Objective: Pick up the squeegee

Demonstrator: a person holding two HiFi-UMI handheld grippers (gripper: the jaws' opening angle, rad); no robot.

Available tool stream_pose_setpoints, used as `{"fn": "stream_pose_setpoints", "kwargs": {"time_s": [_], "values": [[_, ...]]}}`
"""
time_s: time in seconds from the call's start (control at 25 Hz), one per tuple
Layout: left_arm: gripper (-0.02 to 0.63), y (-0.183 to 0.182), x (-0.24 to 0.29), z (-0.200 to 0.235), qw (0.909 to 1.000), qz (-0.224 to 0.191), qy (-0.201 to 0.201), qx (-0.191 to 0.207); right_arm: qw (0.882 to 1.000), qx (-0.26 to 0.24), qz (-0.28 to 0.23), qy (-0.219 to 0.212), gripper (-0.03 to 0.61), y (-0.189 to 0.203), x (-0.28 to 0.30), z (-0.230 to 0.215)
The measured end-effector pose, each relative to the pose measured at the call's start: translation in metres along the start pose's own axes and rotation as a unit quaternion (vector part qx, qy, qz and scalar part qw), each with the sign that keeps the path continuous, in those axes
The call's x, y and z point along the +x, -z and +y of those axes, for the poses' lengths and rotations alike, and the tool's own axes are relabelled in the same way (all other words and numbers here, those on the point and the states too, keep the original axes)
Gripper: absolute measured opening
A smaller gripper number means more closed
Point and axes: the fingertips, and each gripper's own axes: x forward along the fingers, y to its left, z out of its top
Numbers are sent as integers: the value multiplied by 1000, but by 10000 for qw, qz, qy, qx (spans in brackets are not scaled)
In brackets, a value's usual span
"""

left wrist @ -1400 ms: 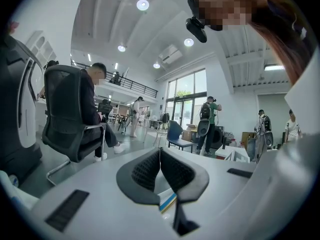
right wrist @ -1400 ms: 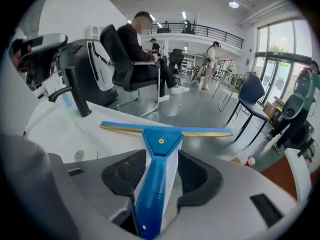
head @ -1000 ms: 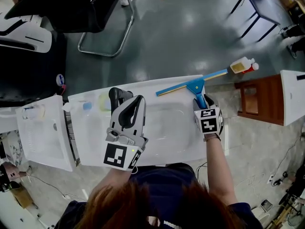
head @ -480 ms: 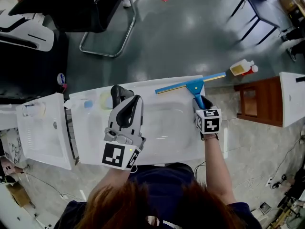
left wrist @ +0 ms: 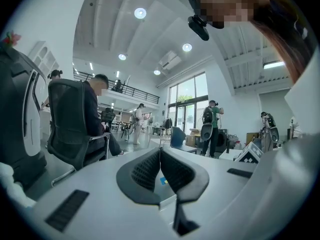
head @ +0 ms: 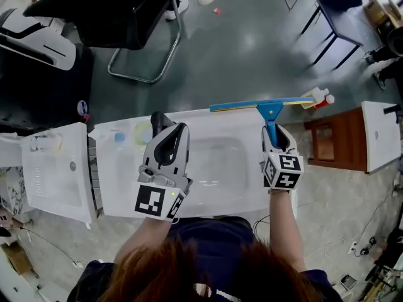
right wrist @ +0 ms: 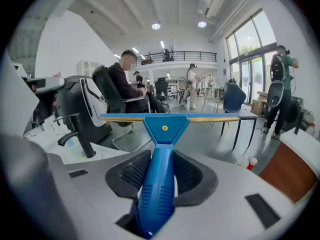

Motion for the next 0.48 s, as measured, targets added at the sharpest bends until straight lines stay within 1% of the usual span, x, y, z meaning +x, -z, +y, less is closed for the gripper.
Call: {"fn": "stream_pose_setpoints", "kwargs": {"time_s": [0.08, 0.2, 0.36, 0.48], "values": [[21, -11, -4, -1, 9999, -128, -27, 54, 9994, -32, -348, 73, 156, -23, -19, 2], [21, -34, -9, -1, 9990, -420, -161, 16, 9959, -95, -873, 199, 156, -58, -50, 5], [21, -57, -15, 0, 9977, -621, -258, 108, 9885, -227, -1466, 286, 156, -99, -91, 12], [20, -70, -20, -1, 9966, -748, -309, 154, 9809, -275, -1901, 314, 156, -125, -119, 21]]}}
